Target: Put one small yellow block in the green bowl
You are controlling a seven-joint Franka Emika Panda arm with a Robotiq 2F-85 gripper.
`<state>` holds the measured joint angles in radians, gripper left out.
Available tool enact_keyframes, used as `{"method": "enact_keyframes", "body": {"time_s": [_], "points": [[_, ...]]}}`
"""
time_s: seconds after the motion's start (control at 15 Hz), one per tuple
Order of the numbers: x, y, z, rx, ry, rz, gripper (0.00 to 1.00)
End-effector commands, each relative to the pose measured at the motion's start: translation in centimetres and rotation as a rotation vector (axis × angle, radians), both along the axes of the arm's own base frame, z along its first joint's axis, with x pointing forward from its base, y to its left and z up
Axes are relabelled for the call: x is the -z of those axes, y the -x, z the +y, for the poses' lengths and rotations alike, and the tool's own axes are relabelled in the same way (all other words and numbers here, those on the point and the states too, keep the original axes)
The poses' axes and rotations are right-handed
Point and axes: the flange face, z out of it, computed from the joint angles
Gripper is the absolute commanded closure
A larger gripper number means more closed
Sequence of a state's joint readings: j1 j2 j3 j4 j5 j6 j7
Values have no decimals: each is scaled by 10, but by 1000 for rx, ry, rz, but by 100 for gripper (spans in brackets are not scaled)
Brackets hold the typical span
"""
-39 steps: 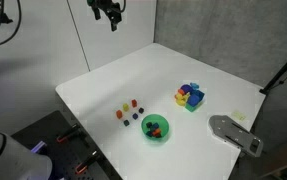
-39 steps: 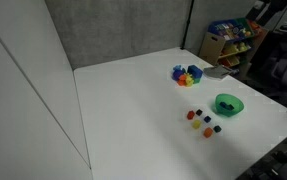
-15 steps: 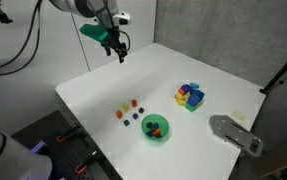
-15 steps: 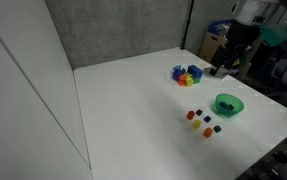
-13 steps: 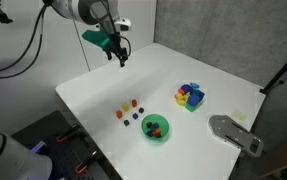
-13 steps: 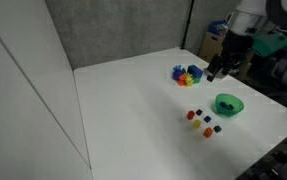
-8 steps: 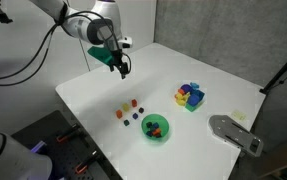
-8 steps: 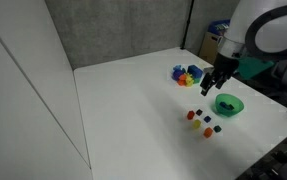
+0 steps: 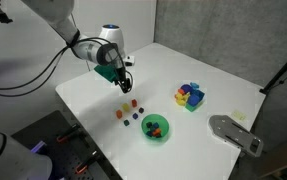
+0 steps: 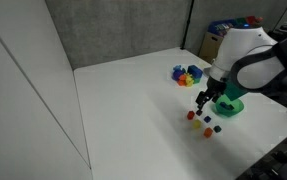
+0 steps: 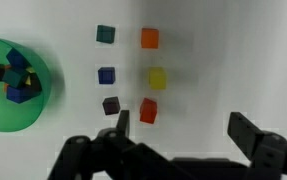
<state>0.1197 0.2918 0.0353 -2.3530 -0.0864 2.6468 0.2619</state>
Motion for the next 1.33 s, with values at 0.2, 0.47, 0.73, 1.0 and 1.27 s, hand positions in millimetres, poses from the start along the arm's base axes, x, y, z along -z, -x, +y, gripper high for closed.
{"method": "enact_keyframes", "body": {"time_s": [0.2,0.47,0.73,1.0,1.27], "points": [[20,1,-10,24,17,19,0],[32,-2,-12,25,35,29,0],[58,-1,-17,49,38,50,0],[86,-1,-17,50,34,40,0],[108,0,-11,44,25,6,0]]}}
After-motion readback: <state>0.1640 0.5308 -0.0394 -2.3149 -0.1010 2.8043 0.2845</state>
